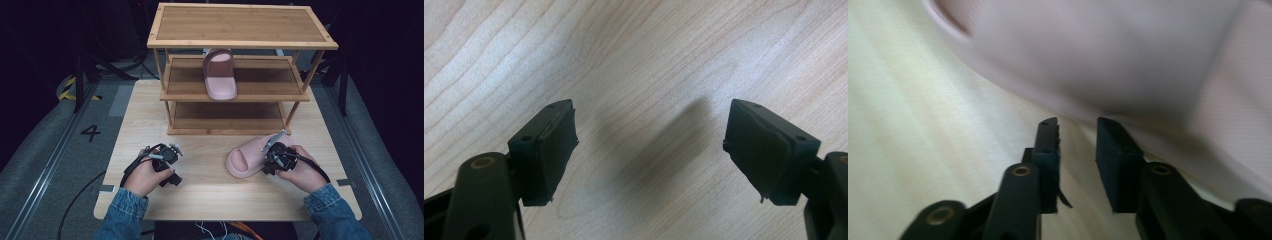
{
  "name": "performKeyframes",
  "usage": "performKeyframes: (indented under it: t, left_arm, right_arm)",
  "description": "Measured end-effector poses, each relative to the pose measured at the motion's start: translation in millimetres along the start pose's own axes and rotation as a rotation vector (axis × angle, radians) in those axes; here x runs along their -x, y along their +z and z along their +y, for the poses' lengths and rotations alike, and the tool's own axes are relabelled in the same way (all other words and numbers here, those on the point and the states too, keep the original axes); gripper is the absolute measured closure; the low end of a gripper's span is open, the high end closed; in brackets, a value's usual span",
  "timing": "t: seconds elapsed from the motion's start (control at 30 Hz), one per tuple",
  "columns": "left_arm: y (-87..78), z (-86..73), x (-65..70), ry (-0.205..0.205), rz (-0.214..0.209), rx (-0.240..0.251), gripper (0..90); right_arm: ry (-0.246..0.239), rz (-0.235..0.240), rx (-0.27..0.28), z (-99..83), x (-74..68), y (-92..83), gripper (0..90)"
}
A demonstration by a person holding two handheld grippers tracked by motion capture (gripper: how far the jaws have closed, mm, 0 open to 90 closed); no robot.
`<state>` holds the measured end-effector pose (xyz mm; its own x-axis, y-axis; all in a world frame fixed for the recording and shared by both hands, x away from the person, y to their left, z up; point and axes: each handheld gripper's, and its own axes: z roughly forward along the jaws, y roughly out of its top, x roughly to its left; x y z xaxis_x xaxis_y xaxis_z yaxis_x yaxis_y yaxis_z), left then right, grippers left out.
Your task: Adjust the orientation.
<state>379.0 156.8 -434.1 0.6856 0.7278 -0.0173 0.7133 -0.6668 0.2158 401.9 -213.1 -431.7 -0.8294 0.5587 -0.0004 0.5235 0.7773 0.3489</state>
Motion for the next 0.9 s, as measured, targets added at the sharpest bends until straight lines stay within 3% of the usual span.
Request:
performKeyframes:
  t: [0.13, 0.23, 0.37, 0.53, 0.7, 0.83, 0.9]
  left_arm:
    - [-0.3, 1.1, -0.7, 0.001, -0.003, 0.007, 21.6]
    - [-0.5, 3.4, -0.5, 0.003, -0.005, 0.007, 21.6]
    - [0.8, 3.6, 0.0, 0.0, -0.01, 0.003, 21.6]
    - [2.2, -6.1, -0.7, -0.02, -0.015, -0.001, 21.7]
    - [-0.9, -20.3, -4.1, -0.058, -0.005, -0.003, 21.7]
    - [-2.6, -25.2, -4.8, -0.069, -0.003, -0.003, 21.7]
    - [-2.4, -25.3, -4.7, -0.066, -0.004, -0.003, 21.7]
  right_arm:
    - [0.0, 0.016, -0.01, -3.2, -0.3, -2.2, 63.1]
    - [0.009, 0.014, 0.016, -8.5, 3.5, -14.3, 56.7]
    - [0.001, -0.05, 0.057, -14.4, 11.1, -29.9, 51.1]
    - [-0.089, -0.108, 0.089, -12.3, 20.6, -33.4, 43.6]
    - [-0.191, -0.08, 0.089, 2.2, 16.9, -23.1, 42.6]
    - [-0.212, -0.06, 0.064, 9.0, 14.2, -14.3, 49.5]
    - [-0.213, -0.075, 0.054, 9.5, 13.3, -14.0, 51.1]
